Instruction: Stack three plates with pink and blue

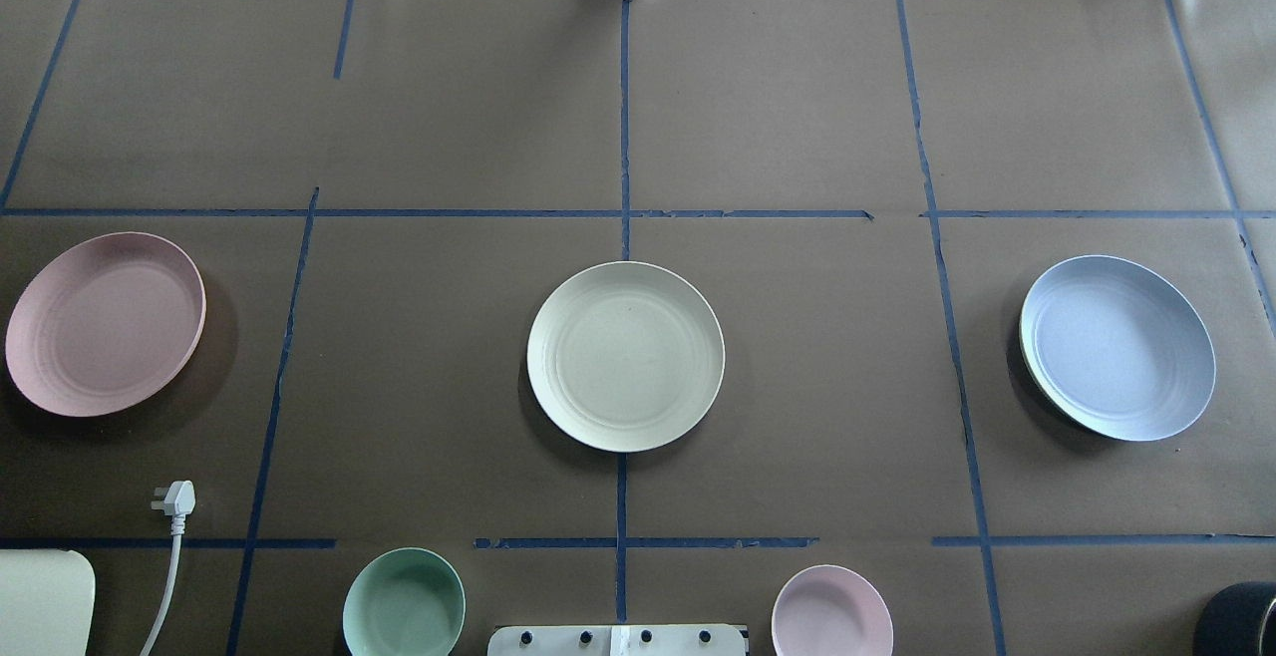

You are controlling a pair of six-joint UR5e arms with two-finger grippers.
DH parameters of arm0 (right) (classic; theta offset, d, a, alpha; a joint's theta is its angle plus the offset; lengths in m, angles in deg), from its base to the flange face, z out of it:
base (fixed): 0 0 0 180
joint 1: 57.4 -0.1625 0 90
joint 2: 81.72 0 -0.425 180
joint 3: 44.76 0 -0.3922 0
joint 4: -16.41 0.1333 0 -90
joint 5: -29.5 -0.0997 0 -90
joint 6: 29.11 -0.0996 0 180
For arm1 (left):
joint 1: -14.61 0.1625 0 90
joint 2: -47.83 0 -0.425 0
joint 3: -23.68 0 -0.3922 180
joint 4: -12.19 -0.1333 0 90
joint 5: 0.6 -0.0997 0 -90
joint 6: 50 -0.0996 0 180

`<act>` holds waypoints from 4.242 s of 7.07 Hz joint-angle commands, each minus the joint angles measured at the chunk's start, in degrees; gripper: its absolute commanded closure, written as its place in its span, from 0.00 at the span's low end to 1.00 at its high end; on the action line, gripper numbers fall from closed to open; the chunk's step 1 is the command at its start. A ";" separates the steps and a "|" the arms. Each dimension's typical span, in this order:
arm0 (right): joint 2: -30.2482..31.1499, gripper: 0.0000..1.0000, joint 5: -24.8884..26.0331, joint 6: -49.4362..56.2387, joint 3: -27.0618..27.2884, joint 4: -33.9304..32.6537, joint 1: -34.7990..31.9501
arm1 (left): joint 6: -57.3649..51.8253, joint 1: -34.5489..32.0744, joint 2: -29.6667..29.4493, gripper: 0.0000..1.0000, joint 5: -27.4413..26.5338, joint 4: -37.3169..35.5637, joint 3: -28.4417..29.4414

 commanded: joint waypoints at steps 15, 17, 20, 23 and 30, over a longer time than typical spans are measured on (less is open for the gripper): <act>0.16 0.00 0.04 0.09 -0.24 0.00 0.00 | 65.77 25.73 -6.51 1.00 5.99 44.38 12.30; 0.51 0.00 0.04 0.09 -0.24 0.00 0.00 | 80.04 29.21 -16.50 1.00 5.29 43.77 9.62; 0.51 0.00 0.04 0.00 -0.32 0.00 0.00 | 89.76 42.21 -27.24 1.00 -5.91 30.15 4.20; 0.51 0.00 0.04 0.00 -0.41 0.00 0.00 | 92.83 56.99 -38.33 1.00 -20.88 15.75 4.25; 0.42 0.00 -0.05 0.00 -0.32 0.00 0.00 | 90.40 58.17 -38.09 0.00 -21.52 13.99 4.97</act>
